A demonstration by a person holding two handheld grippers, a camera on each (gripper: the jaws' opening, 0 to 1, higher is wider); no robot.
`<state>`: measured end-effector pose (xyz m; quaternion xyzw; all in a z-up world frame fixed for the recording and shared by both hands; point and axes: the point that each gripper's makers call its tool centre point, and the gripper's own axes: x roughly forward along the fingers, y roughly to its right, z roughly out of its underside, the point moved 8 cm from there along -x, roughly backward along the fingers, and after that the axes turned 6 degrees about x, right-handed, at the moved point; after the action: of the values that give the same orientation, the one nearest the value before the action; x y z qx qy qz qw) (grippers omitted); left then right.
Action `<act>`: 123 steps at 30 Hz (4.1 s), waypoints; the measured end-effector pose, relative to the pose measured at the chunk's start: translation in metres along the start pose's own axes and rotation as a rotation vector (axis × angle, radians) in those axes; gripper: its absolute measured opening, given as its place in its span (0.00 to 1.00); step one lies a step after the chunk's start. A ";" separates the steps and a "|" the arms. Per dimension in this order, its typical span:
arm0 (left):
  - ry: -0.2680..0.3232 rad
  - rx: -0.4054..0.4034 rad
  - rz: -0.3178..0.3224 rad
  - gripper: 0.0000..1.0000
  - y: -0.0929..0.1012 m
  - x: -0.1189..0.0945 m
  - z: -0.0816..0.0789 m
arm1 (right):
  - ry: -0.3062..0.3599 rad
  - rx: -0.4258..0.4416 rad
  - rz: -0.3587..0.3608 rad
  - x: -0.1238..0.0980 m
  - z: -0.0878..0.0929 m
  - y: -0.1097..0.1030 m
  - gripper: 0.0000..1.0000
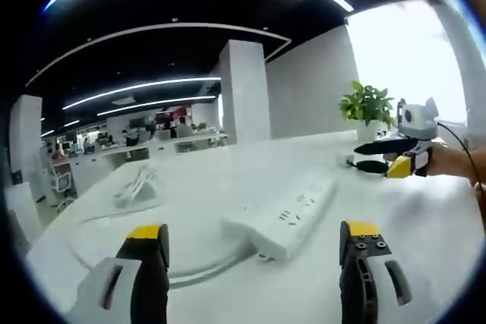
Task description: Straighten the power strip on the desk, plug the charger into it
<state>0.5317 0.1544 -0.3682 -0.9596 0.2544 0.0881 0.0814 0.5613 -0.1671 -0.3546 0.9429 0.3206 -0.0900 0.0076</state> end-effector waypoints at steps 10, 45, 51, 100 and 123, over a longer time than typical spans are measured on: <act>-0.041 -0.009 0.013 0.94 -0.002 0.009 0.002 | -0.026 0.005 0.001 0.011 0.000 0.001 0.98; -0.098 -0.002 0.087 0.76 0.007 0.029 0.007 | -0.146 0.033 -0.045 0.051 0.018 -0.008 0.85; -0.094 -0.007 0.107 0.73 0.010 0.031 0.006 | -0.163 0.023 -0.070 0.056 0.020 -0.010 0.79; -0.145 0.058 0.142 0.55 0.009 0.042 0.010 | -0.144 0.061 -0.096 0.069 0.019 -0.016 0.53; -0.134 0.045 0.140 0.51 0.004 0.044 0.010 | -0.177 -0.014 0.007 0.065 0.020 -0.018 0.37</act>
<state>0.5659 0.1328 -0.3878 -0.9295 0.3166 0.1517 0.1132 0.5971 -0.1149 -0.3850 0.9323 0.3158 -0.1710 0.0429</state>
